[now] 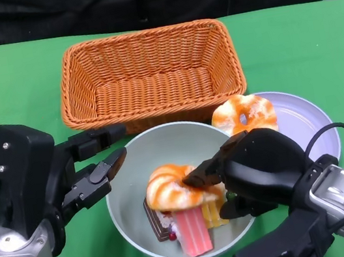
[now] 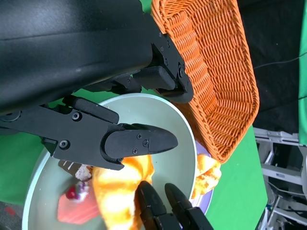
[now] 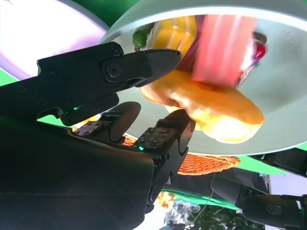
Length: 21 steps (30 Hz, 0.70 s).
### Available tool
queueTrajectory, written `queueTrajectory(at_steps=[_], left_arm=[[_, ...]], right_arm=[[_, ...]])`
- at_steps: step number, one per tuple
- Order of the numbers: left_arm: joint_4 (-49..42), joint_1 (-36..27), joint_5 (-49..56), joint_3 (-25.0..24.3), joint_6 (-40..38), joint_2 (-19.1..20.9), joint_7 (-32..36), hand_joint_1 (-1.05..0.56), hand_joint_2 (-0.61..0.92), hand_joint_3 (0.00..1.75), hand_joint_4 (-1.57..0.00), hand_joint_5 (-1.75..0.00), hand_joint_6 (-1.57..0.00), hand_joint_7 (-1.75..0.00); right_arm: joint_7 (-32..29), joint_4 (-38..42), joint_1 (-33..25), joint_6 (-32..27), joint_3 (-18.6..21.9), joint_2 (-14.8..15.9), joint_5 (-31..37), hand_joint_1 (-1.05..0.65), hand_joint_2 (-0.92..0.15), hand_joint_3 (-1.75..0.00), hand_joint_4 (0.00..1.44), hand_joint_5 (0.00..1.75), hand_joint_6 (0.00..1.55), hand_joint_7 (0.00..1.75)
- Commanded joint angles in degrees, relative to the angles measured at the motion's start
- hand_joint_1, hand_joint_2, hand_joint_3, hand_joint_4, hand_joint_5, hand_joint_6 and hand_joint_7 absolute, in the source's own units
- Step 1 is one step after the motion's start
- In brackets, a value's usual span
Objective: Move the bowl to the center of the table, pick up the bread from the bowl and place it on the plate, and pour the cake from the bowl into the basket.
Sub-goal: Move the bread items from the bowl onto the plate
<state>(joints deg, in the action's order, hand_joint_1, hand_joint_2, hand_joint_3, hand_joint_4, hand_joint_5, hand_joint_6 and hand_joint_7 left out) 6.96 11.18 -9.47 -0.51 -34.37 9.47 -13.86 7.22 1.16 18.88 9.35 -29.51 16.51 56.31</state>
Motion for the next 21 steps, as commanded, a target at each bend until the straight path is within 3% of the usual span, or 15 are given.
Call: queueTrajectory(at_steps=[1,9,12,13,14,15,17,20,21], left_arm=[[0.3,-0.7,-0.2,-0.6,0.4,0.1,0.3,-0.63,0.92,0.57,-0.51,-0.08,-0.57,0.00],[1.6,-0.9,-0.2,-1.1,-1.2,-1.0,2.7,-0.70,0.92,0.68,-0.49,-0.06,-0.56,0.00],[1.8,-1.1,0.0,-1.3,-1.4,-1.6,3.6,-0.73,0.92,0.70,-0.49,-0.05,-0.56,0.00],[1.9,-1.1,0.2,-1.2,-1.4,-1.6,3.7,-0.74,0.92,0.71,-0.48,-0.05,-0.56,0.00],[2.0,-1.2,0.4,-1.1,-1.3,-1.6,3.9,-0.74,0.92,0.71,-0.48,-0.05,-0.56,0.00],[2.1,-1.3,0.5,-1.0,-1.1,-1.6,3.9,-0.75,0.92,0.72,-0.48,-0.05,-0.56,0.00],[2.0,-1.5,0.4,-1.1,-0.7,-1.7,3.9,-0.75,0.92,0.72,-0.48,-0.05,-0.55,0.00],[1.7,-1.4,0.2,-1.1,-0.3,-1.5,3.5,-0.76,0.92,0.72,-0.48,-0.05,-0.56,0.00],[1.7,-1.4,0.3,-1.1,-0.5,-1.4,3.5,-0.76,0.92,0.72,-0.48,-0.05,-0.56,0.00]], right_arm=[[-2.4,2.0,0.7,0.5,-0.6,0.2,0.3,-0.56,-0.92,-0.12,0.69,0.09,0.62,0.01],[-8.2,6.5,0.8,0.8,-2.3,-0.3,1.0,-0.55,-0.92,-0.13,0.73,0.10,0.66,0.02],[-13.1,9.3,0.8,1.4,-3.3,-0.7,2.2,-0.50,-0.92,-0.09,0.83,0.16,0.72,0.04],[-14.9,10.3,0.9,1.7,-3.6,-0.8,2.6,-0.47,-0.92,-0.08,0.84,0.26,0.76,0.04],[-17.2,11.6,1.0,2.2,-3.8,-1.1,2.7,-0.42,-0.92,-0.06,0.73,0.66,0.83,0.05],[-19.8,13.2,1.3,2.9,-4.1,-1.3,2.8,-0.37,-0.91,-0.04,0.67,0.94,0.88,0.08],[-24.8,16.5,2.1,4.7,-4.6,-1.8,2.7,-0.30,-0.91,-0.02,0.64,1.25,0.95,0.19],[-30.3,21.0,3.9,6.5,-5.6,-2.3,3.0,-0.25,-0.92,-0.07,0.67,1.50,0.89,0.67],[-31.9,22.3,4.4,6.9,-5.9,-2.4,3.1,-0.22,-0.92,-0.09,0.70,1.65,0.79,1.06]])
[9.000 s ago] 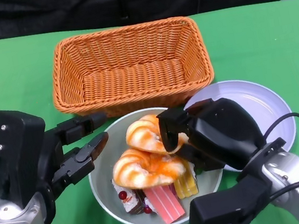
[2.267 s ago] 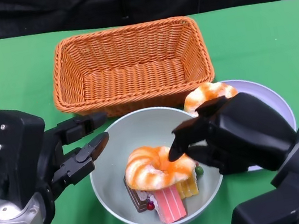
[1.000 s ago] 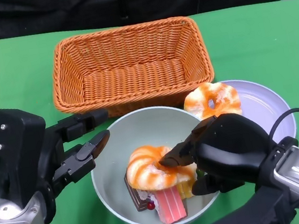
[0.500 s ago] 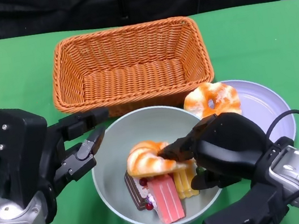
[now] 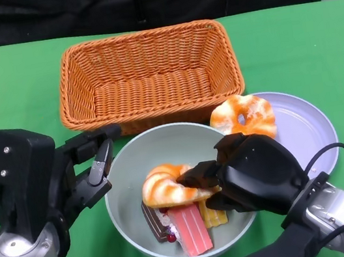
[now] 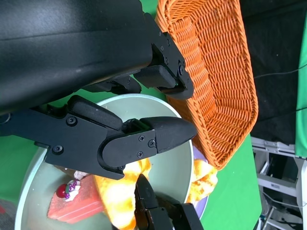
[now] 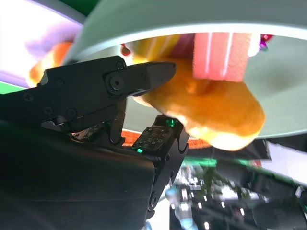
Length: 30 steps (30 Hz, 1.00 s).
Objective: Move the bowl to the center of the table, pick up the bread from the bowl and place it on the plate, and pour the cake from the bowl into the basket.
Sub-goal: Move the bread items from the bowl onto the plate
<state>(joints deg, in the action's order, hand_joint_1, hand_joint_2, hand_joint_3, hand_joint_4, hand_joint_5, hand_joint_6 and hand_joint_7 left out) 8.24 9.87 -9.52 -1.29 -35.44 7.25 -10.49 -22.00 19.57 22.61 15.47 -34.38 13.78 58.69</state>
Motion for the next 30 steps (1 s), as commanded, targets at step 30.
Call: queueTrajectory(at_steps=[30], left_arm=[[-0.3,0.4,0.7,0.4,1.0,2.0,-0.5,-0.74,0.92,0.73,-0.52,-0.05,-0.57,-0.01]], right_arm=[[-0.1,-9.4,-0.5,2.8,1.1,2.2,-3.1,-0.27,-0.82,-0.42,0.88,1.75,0.73,1.20]])
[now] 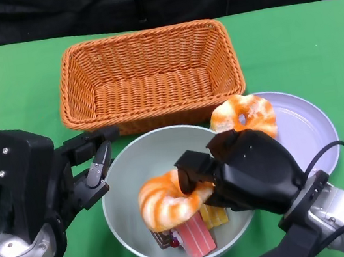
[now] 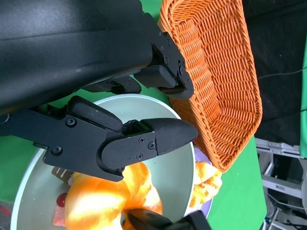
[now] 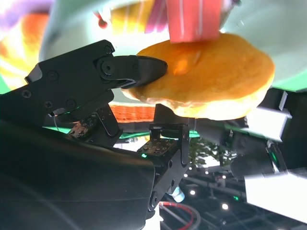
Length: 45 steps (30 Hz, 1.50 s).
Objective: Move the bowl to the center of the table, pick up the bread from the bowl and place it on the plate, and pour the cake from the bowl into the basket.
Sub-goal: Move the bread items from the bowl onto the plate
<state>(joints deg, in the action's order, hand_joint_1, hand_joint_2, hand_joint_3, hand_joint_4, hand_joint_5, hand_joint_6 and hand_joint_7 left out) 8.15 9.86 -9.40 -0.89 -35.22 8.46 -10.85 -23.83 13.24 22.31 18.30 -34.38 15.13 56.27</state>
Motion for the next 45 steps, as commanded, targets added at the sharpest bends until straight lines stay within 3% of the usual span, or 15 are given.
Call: queueTrajectory(at_steps=[1,4,6,14,16,18,20,22,24,26,29,33,39,45], left_arm=[[-0.2,0.4,0.5,0.0,0.9,0.8,-0.3,-0.73,0.92,0.73,-0.54,-0.06,-0.58,-0.01],[-0.5,0.4,0.2,0.0,1.5,0.8,-0.6,-0.72,0.92,0.74,-0.55,-0.06,-0.58,-0.01],[-0.3,0.4,-0.4,-0.5,1.1,0.1,-0.3,-0.71,0.92,0.74,-0.56,-0.06,-0.59,-0.01],[0.4,0.8,-1.2,-1.4,-1.7,-1.0,0.3,-0.73,0.92,0.70,-0.53,-0.05,-0.58,0.00],[0.5,0.7,-1.2,-1.6,-1.8,-1.1,0.2,-0.73,0.92,0.70,-0.52,-0.05,-0.58,0.00],[0.5,0.6,-1.1,-1.5,-1.5,-1.0,0.0,-0.73,0.92,0.70,-0.50,-0.03,-0.57,0.00],[0.2,0.5,-0.6,-1.1,-0.6,-0.5,-0.3,-0.74,0.92,0.71,-0.49,-0.03,-0.55,0.00],[-0.2,0.5,-0.1,-0.8,0.0,0.0,-0.5,-0.74,0.92,0.71,-0.49,-0.02,-0.55,0.00],[-0.3,0.5,0.1,-0.8,0.0,0.2,-0.6,-0.74,0.92,0.72,-0.49,-0.02,-0.55,0.00],[-0.3,0.4,0.2,-0.8,0.0,0.4,-0.6,-0.74,0.92,0.72,-0.49,-0.02,-0.55,-0.01],[-0.2,0.4,0.1,-0.8,-0.4,1.0,-0.8,-0.74,0.92,0.72,-0.49,-0.02,-0.56,-0.01],[0.5,0.2,0.1,-0.9,-1.0,1.3,-0.6,-0.74,0.92,0.71,-0.50,-0.03,-0.57,-0.01],[0.1,0.1,-0.1,-0.9,-0.7,1.5,-0.9,-0.74,0.92,0.71,-0.50,-0.02,-0.56,-0.01],[0.3,-0.1,0.0,-0.7,-0.5,1.4,-0.8,-0.75,0.92,0.71,-0.50,-0.03,-0.56,-0.01]], right_arm=[[2.4,-4.3,-0.3,-0.2,1.4,0.9,-0.6,-0.27,-0.82,-0.42,0.87,1.75,0.65,1.44],[3.4,-7.5,-0.6,-0.5,2.4,0.7,-0.6,-0.28,-0.80,-0.42,0.87,1.75,0.59,1.66],[3.8,-9.2,-0.6,-0.5,3.2,0.6,-1.0,-0.27,-0.80,-0.42,0.87,1.75,0.57,1.71],[2.9,-14.0,0.3,-0.7,6.2,0.2,-0.4,-0.25,-0.78,-0.44,0.89,1.75,0.60,1.75],[2.8,-15.0,0.2,-0.5,7.3,0.4,-0.5,-0.22,-0.62,-0.70,0.88,1.75,0.59,1.75],[2.8,-15.9,-0.1,0.0,8.6,1.0,-1.1,-0.20,-0.54,-0.84,0.88,1.75,0.58,1.75],[2.2,-16.5,-0.5,1.2,10.4,2.0,-2.1,-0.25,-0.70,-0.53,0.89,1.75,0.54,1.75],[1.5,-16.6,-0.9,2.6,12.7,3.4,-3.2,-0.22,-0.64,-0.70,0.89,1.75,0.56,1.75],[1.2,-16.2,-1.2,3.2,15.0,4.5,-4.3,-0.18,-0.51,-1.02,0.91,1.75,0.62,1.75],[1.5,-15.4,-1.5,2.5,17.2,5.6,-4.9,-0.15,-0.44,-1.14,0.92,1.75,0.63,1.74],[0.4,-12.5,-1.3,2.4,19.8,6.9,-5.5,-0.11,-0.41,-1.13,0.91,1.75,0.64,1.71],[-2.1,-7.6,-0.8,3.0,22.5,8.6,-6.6,-0.14,-0.44,-1.07,0.90,1.75,0.62,1.74],[-4.3,-1.8,-0.5,3.3,24.2,10.1,-7.6,-0.16,-0.46,-1.13,0.92,1.75,0.64,1.75],[-5.2,3.3,-0.6,2.3,24.3,11.5,-7.8,-0.17,-0.47,-1.07,0.90,1.75,0.67,1.67]])
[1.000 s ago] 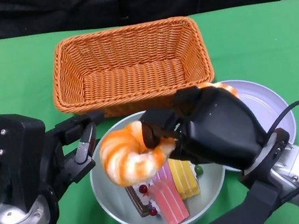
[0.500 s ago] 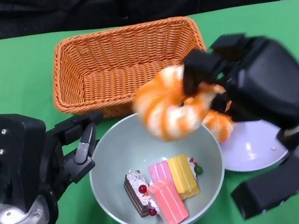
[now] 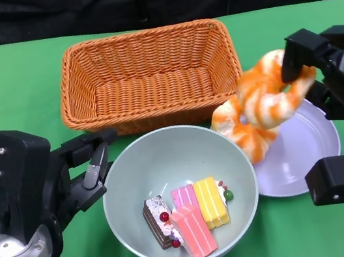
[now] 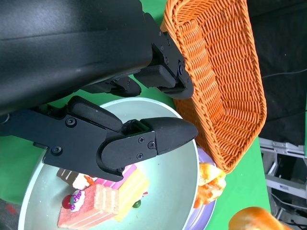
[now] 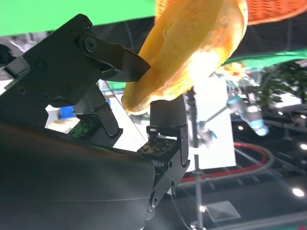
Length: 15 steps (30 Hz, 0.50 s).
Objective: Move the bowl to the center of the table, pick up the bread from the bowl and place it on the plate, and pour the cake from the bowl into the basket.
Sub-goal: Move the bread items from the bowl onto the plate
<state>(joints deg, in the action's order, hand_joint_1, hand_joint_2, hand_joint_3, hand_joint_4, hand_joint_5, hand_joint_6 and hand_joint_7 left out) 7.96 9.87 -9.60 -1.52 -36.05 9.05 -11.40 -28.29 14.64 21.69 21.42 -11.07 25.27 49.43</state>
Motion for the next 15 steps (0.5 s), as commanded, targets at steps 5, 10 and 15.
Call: queueTrajectory(at_steps=[5,10,15], left_arm=[[1.1,-0.1,0.1,-0.2,-0.2,0.7,-0.1,-0.75,0.92,0.71,-0.50,-0.02,-0.57,-0.01],[1.2,-0.1,0.1,-0.2,-0.3,0.9,-0.1,-0.76,0.92,0.70,-0.50,-0.02,-0.57,-0.01],[1.5,-0.1,0.1,-0.1,-0.6,1.1,-0.2,-0.76,0.92,0.70,-0.50,-0.02,-0.57,-0.01]], right_arm=[[-0.4,6.6,0.5,-1.0,0.1,1.5,-1.8,-0.14,-0.51,-0.96,0.89,1.75,0.69,1.62],[-2.8,13.2,2.0,-0.2,-2.3,1.3,-0.6,-0.14,-0.55,-0.84,0.89,1.75,0.71,1.58],[-4.7,18.9,3.5,0.0,-5.0,0.3,-0.2,-0.12,-0.59,-0.76,0.87,1.75,0.71,1.54]])
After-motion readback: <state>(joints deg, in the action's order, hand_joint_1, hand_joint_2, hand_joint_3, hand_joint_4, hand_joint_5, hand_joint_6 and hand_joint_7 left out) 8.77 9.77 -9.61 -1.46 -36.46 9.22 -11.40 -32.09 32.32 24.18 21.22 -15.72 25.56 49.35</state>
